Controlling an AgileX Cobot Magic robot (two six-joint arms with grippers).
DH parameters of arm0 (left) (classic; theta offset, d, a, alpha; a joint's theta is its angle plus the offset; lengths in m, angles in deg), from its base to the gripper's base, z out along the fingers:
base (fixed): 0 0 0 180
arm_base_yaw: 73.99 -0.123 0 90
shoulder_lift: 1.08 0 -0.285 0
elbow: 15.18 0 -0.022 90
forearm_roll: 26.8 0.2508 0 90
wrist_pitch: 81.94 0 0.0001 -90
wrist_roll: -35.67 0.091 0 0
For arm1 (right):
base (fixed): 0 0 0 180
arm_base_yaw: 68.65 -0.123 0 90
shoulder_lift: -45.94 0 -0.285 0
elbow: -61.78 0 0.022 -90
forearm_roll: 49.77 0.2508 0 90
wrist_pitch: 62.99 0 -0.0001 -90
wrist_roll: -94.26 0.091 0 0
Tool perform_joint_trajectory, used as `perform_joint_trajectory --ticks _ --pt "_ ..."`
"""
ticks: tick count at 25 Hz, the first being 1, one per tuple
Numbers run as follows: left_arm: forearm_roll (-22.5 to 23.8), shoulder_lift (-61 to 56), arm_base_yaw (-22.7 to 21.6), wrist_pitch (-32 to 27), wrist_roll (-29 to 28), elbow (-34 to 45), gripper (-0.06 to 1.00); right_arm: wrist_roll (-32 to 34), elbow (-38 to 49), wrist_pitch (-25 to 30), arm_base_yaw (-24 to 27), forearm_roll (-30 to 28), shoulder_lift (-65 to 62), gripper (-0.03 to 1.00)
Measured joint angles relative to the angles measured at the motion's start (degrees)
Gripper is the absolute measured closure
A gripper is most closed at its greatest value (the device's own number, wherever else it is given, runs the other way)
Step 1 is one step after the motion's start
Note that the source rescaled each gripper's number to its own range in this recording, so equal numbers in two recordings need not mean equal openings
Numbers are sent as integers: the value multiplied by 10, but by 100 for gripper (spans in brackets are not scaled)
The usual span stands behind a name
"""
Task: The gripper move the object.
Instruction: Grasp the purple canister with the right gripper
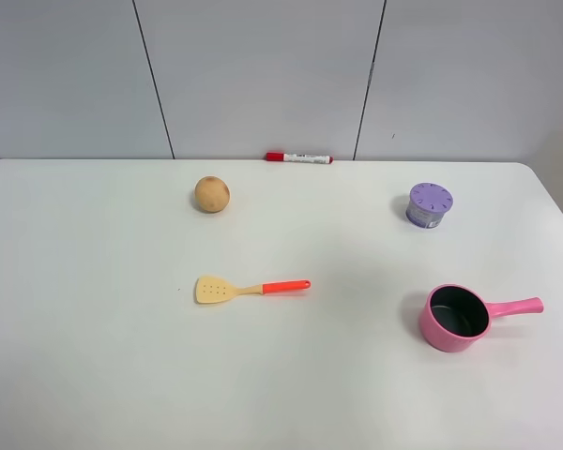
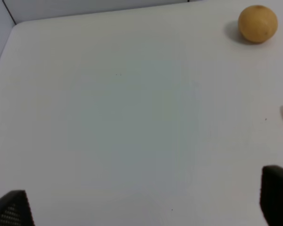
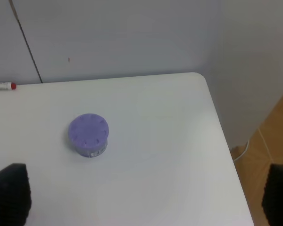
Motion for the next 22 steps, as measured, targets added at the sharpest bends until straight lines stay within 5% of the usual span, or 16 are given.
perform_joint_trajectory --ticks 10,22 --pt "0 0 0 0 0 0 -6 0 -116 -18 0 17 302 -1" --pt "0 0 0 0 0 0 -6 -22 -125 -81 0 35 520 -1"
